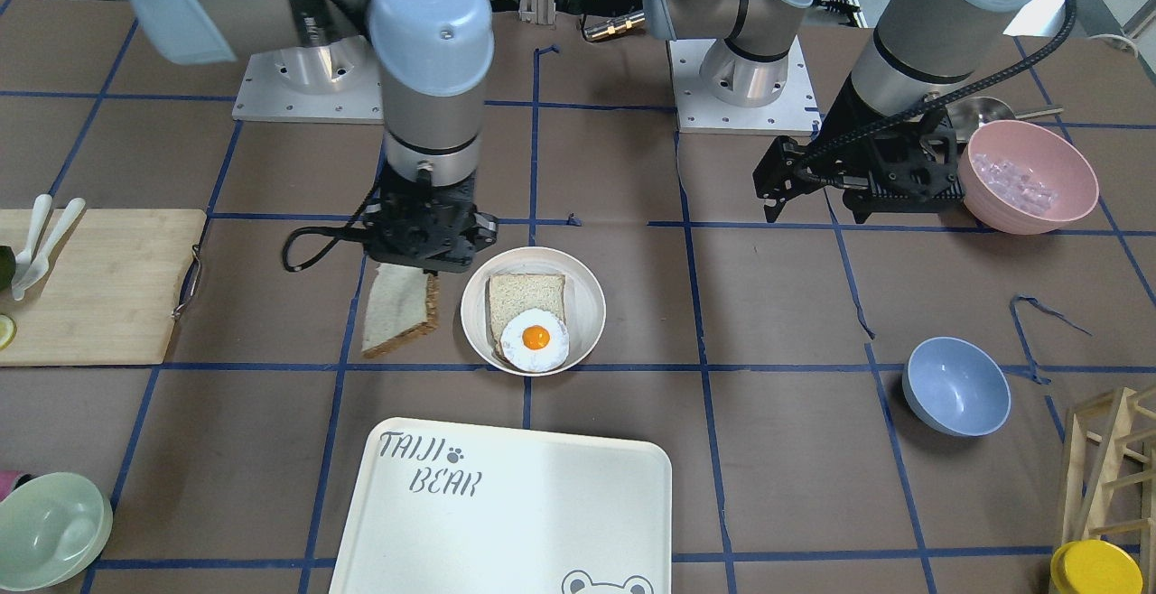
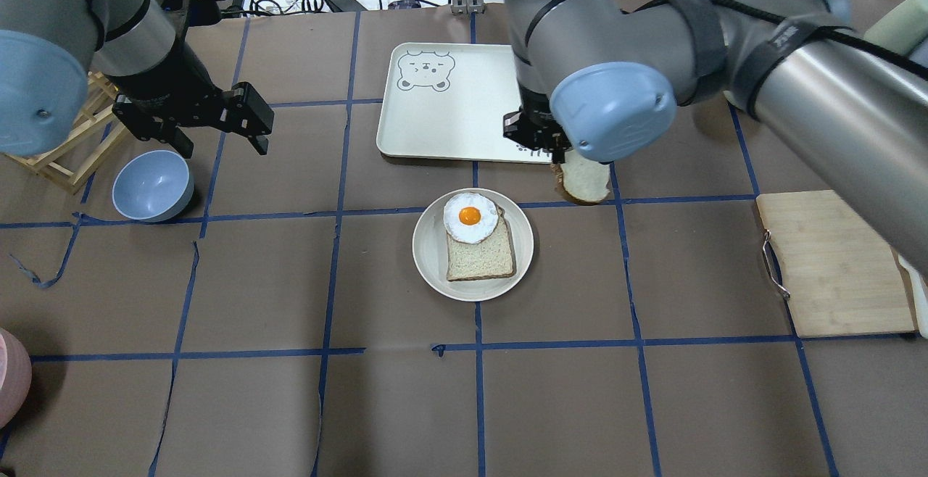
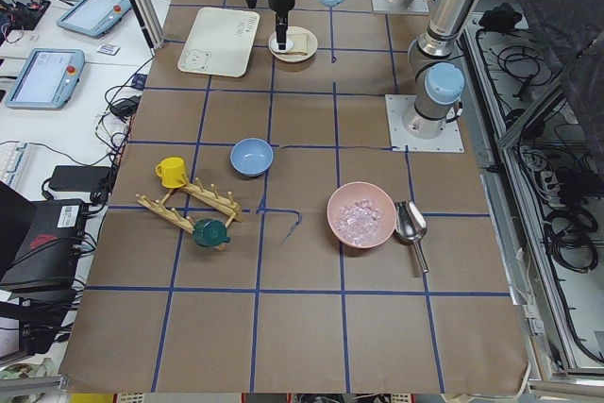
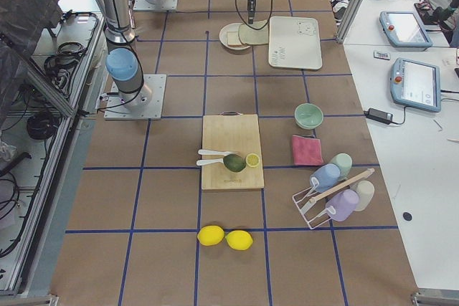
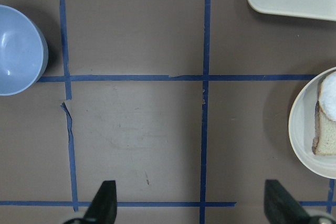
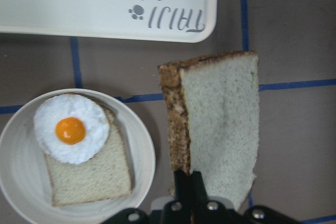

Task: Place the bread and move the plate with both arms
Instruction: 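Carry the bread slice with the right gripper over the egg plate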

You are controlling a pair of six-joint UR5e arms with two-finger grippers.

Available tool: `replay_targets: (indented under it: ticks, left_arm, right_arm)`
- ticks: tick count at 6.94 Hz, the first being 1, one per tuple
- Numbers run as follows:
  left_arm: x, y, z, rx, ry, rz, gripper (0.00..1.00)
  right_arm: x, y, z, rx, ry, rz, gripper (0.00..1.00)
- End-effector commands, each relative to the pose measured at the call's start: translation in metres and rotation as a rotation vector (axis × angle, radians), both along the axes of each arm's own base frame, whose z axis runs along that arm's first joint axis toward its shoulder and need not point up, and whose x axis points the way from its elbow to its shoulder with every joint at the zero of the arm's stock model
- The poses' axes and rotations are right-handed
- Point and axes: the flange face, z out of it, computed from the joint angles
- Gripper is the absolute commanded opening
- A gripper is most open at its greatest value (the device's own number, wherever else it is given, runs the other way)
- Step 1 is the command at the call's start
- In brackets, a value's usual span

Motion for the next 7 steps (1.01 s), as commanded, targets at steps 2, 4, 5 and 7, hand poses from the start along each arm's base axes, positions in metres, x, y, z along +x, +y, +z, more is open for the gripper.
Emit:
replay_targets:
  ticks: [2, 4, 5, 7]
  left_arm:
    - [0.0, 0.0, 0.0, 0.001, 0.001, 0.0, 1.0]
    - [0.0, 0.0, 0.0, 0.002, -0.001, 0.0, 1.0]
    - [0.0, 0.0, 0.0, 0.002, -0.001, 0.0, 1.0]
    - [0.0, 0.0, 0.0, 0.003, 0.0, 0.0, 1.0]
  right_arm:
    - [0.089, 0.029, -0.067, -0.001, 0.002, -0.047, 0.0]
    - [0.091, 0.028, -0.089, -0.007, -0.002, -0.051, 0.0]
    - [0.091, 0.028, -0.102, -0.011, -0.004, -0.051, 0.0]
    - [0.094, 0.032, -0.113, 0.0, -0.053, -0.082, 0.0]
